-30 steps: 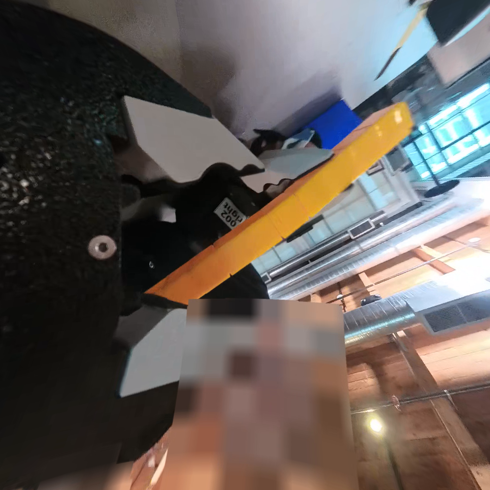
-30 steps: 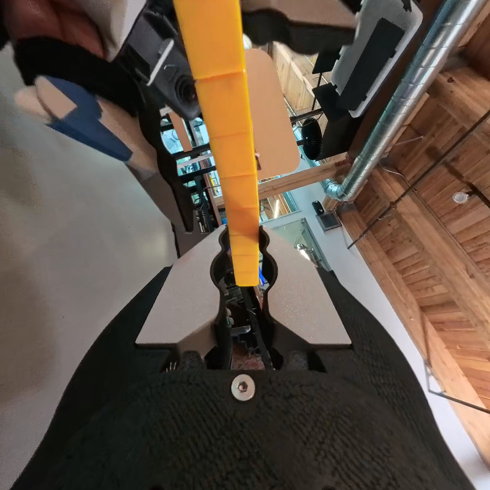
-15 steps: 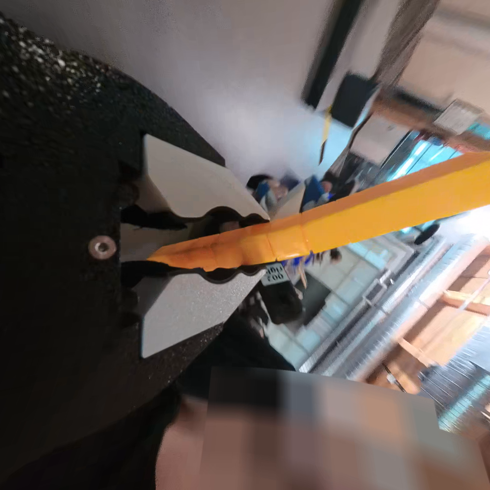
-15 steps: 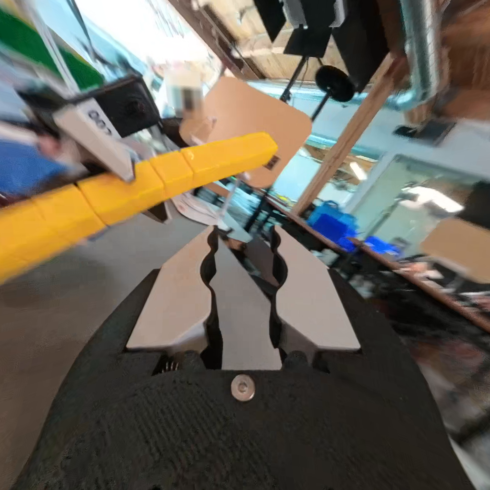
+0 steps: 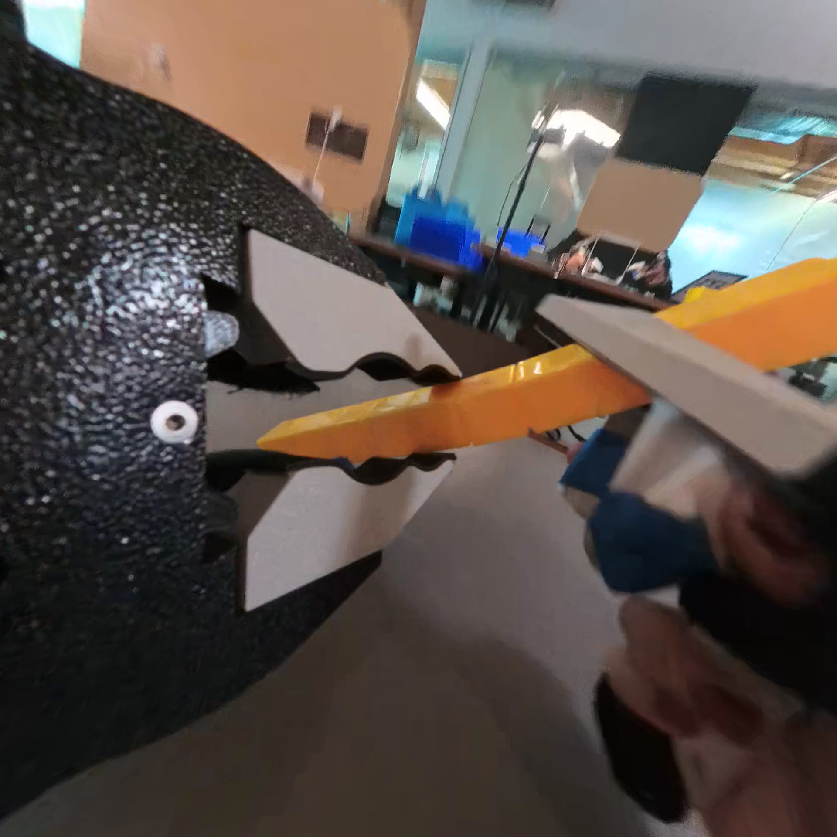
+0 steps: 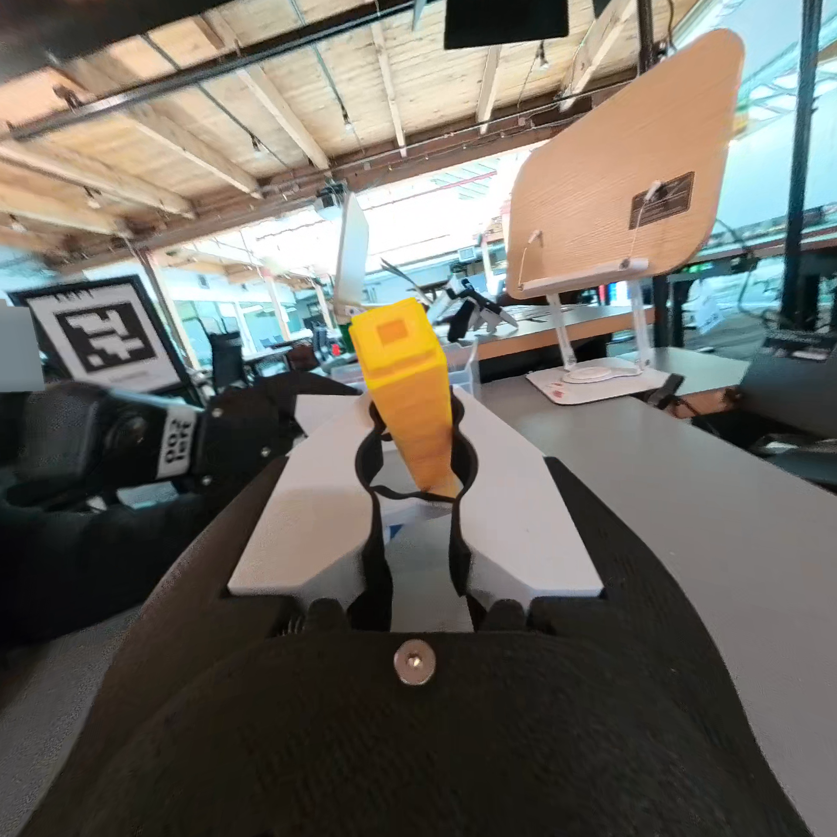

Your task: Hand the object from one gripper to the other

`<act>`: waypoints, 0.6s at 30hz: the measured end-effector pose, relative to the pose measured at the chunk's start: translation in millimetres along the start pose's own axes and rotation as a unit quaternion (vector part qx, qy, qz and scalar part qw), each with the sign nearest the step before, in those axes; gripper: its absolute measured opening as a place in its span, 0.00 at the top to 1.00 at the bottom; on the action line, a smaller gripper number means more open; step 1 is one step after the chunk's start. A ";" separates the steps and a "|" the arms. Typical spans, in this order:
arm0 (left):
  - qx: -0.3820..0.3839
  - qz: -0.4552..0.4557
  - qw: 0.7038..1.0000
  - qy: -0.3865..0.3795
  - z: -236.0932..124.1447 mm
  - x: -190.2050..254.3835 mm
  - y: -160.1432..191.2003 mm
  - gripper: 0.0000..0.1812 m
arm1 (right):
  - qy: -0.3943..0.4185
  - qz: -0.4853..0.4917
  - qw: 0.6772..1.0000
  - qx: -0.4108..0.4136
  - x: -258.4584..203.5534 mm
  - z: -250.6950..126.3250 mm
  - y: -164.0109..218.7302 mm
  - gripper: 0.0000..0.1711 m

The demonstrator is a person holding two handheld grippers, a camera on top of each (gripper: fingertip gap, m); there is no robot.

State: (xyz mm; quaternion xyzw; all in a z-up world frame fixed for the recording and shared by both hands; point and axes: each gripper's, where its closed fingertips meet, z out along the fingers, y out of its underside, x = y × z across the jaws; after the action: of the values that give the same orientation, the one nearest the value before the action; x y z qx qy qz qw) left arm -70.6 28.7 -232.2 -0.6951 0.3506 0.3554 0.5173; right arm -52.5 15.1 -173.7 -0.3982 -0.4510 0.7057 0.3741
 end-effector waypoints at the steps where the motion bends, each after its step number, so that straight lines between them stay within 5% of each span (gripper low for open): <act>1: -0.008 0.032 0.999 -0.019 1.3 0.1 0.3 0.84 | 0.005 -0.020 1.000 -0.005 -0.5 -0.1 1.1 0.86; 4: 0.010 0.010 1.000 -0.012 6.0 5.0 -1.3 0.84 | 0.024 -0.050 0.998 -0.019 2.7 -1.0 2.6 0.87; 8: 0.043 -0.088 0.993 -0.071 11.0 -18.1 2.5 0.43 | 0.084 -0.098 0.992 0.014 15.1 -8.9 -11.9 0.87; 12: 0.113 -0.161 0.975 -0.107 3.6 -35.1 0.8 0.42 | 0.219 -0.242 0.944 0.050 34.4 -31.9 -37.6 0.87; 18: 0.155 -0.223 0.955 -0.118 -3.4 -48.7 6.1 0.49 | 0.375 -0.442 0.814 0.028 46.4 -58.2 -56.4 0.87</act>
State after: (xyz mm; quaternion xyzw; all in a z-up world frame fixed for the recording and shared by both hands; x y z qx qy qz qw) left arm -99.8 29.9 -192.6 -0.6203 0.1740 0.2514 0.7223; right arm -9.4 93.6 -147.4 -0.3795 -0.3832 0.2726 0.7967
